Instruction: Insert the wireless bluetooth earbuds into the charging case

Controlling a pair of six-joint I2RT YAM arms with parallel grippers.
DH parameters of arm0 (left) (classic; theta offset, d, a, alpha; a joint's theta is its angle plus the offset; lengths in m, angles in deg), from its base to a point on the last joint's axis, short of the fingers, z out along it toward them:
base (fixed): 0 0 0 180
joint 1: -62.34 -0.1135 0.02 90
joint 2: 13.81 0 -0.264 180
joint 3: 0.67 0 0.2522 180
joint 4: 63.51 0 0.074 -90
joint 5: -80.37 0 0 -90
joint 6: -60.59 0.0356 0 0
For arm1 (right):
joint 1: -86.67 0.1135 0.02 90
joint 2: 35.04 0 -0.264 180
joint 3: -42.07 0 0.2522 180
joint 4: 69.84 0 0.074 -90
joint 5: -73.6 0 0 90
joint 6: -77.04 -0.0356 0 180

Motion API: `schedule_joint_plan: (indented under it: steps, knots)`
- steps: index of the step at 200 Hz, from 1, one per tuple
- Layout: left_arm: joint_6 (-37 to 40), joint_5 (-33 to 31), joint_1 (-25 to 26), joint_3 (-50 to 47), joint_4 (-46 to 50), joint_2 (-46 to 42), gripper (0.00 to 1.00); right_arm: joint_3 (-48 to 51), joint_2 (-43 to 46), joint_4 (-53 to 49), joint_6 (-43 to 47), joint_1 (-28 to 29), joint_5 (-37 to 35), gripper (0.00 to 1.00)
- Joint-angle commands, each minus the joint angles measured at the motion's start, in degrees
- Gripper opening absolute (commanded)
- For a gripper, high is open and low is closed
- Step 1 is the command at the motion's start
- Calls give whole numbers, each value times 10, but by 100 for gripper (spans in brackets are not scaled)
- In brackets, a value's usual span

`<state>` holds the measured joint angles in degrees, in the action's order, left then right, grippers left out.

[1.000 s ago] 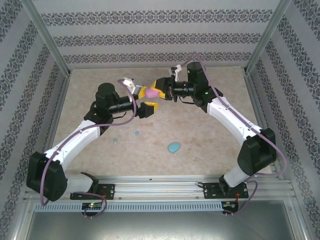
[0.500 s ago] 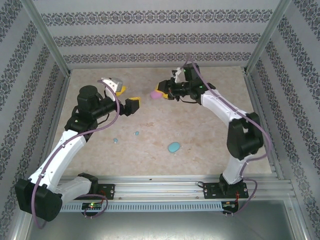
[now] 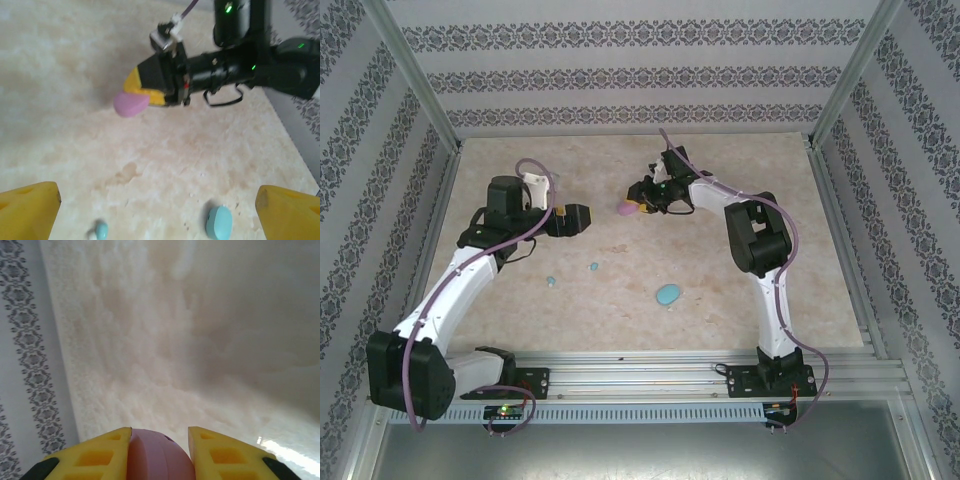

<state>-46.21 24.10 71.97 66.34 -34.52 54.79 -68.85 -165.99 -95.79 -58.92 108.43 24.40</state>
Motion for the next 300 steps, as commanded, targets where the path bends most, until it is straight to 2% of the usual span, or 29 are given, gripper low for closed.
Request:
schedule_joint_plan:
  steps: [1,25,72,115,149,168,185,223,273,300]
  knots:
    - [17,3,-5,-6,51,-1,100,-38,4,-63,51,0,-36,32]
    - [51,18,-5,7,86,16,100,-37,11,-93,56,-9,-46,41]
    - [89,25,6,18,117,0,100,-29,25,-132,73,-30,-49,42]
    - [127,-30,75,35,167,-3,100,29,90,-135,82,-54,-69,43]
    - [88,-64,102,21,142,13,90,70,141,-156,107,-59,-90,44]
    - [53,-94,105,17,122,25,85,85,162,-170,120,-44,-110,45]
    - [34,-123,104,23,117,35,84,81,168,-196,147,-7,-143,48]
    - [32,-134,104,34,121,41,83,37,128,-233,173,64,-191,55]
    - [42,-139,103,19,127,32,85,-46,58,-283,198,96,-222,61]
    - [42,-134,102,12,118,34,85,-68,31,-299,208,98,-228,57]
